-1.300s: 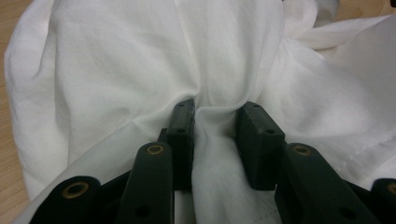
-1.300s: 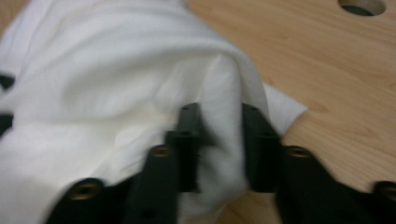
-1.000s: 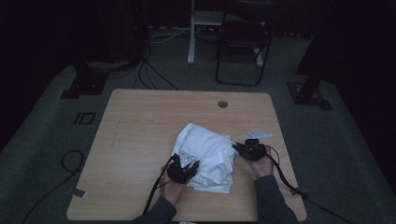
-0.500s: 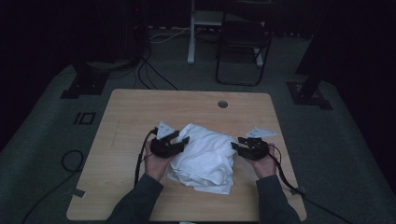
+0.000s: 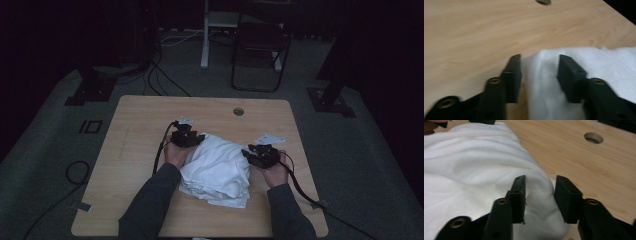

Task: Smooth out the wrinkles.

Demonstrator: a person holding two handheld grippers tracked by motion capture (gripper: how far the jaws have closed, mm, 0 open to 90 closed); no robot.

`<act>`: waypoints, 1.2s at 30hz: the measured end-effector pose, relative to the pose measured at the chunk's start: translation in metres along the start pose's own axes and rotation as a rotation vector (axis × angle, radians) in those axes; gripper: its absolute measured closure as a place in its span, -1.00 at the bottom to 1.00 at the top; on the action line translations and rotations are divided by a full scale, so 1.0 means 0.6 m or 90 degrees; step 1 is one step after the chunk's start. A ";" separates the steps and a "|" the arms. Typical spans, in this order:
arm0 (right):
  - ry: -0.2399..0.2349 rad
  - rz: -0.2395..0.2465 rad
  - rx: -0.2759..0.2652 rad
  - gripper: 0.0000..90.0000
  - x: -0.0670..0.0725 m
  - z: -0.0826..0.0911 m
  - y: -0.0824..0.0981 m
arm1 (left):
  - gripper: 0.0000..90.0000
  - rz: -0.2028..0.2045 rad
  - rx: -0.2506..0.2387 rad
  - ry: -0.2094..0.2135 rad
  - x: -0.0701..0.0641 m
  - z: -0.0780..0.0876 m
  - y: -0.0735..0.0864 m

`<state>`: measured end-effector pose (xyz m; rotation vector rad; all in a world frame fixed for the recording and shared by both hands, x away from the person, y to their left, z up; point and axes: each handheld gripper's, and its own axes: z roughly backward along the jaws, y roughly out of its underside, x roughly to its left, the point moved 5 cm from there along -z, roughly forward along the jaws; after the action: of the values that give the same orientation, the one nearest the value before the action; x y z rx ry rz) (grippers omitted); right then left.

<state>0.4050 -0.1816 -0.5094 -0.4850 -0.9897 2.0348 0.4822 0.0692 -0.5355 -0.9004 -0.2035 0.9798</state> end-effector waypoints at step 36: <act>-0.089 -0.024 -0.030 0.18 0.068 0.084 0.060 | 0.36 -0.056 -0.059 -0.047 -0.063 0.135 0.081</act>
<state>0.3313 -0.1866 -0.5063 -0.3501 -1.1241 2.0371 0.3873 0.0967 -0.5111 -0.9328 -0.3510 0.9289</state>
